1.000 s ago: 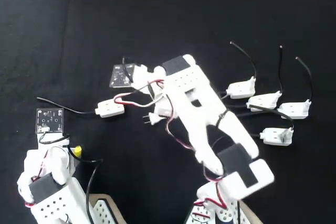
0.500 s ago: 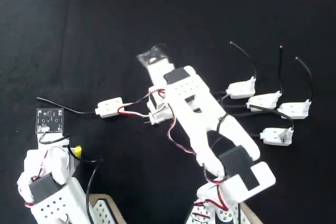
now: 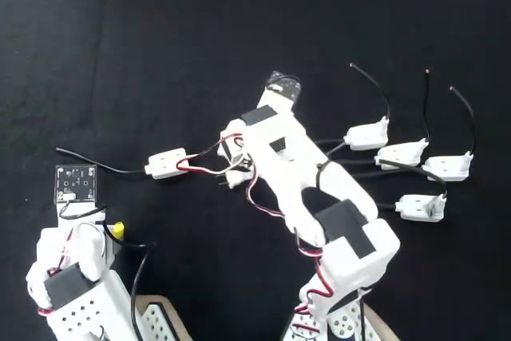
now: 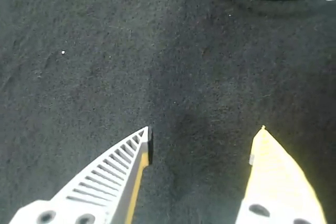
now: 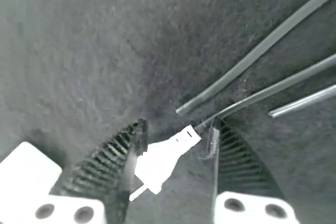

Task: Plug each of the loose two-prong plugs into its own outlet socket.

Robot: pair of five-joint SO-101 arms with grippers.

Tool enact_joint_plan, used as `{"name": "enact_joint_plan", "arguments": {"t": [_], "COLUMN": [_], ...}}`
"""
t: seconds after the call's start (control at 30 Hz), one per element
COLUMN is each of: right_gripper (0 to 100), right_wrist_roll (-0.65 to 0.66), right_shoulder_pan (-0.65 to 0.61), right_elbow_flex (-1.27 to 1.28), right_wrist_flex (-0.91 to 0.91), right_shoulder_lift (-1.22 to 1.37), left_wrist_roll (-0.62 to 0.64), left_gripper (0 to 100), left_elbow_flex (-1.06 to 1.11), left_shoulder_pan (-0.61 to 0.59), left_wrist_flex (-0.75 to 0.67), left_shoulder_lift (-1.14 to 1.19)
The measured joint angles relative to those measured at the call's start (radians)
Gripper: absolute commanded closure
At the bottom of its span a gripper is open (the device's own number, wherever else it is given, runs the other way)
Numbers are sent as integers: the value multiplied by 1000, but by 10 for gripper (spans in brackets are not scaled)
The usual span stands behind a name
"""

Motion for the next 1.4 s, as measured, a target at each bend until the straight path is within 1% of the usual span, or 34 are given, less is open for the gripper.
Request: {"name": "enact_joint_plan", "arguments": {"t": [0.1, 0.17, 0.27, 0.37, 0.5, 0.67, 0.8, 0.93, 1.03, 1.13, 1.3, 1.4], "right_gripper": [815, 835, 917, 985, 984, 985, 987, 987, 987, 987, 985, 983], "right_wrist_roll": [-11, 0, 44, 91, 158, 232, 330, 396, 493, 606, 924, 1120], "right_shoulder_pan": [0, 0, -8, -34, -74, -81, -81, -81, -78, -49, 14, 43], "right_elbow_flex": [-11, -20, -25, -44, -98, -164, -216, -324, -411, -486, -611, -635], "right_wrist_flex": [0, 0, 11, 83, 196, 242, 264, 368, 451, 497, 482, 451], "right_shoulder_lift": [18, 38, 57, 71, 109, 183, 252, 299, 339, 365, 374, 374], "left_wrist_roll": [0, 0, 0, 0, 0, 0, 0, 0, 0, 0, 0, 0], "left_gripper": [695, 695, 695, 695, 695, 695, 695, 695, 695, 695, 695, 695], "left_elbow_flex": [0, 0, 0, 0, 0, 0, 0, 0, 0, 0, 0, 0], "left_shoulder_pan": [0, 0, 0, 0, 0, 0, 0, 0, 0, 0, 0, 0], "left_wrist_flex": [0, 0, 0, 0, 0, 0, 0, 0, 0, 0, 0, 0], "left_shoulder_lift": [0, 0, 0, 0, -2, -2, -2, -2, -2, -2, -2, -2]}}
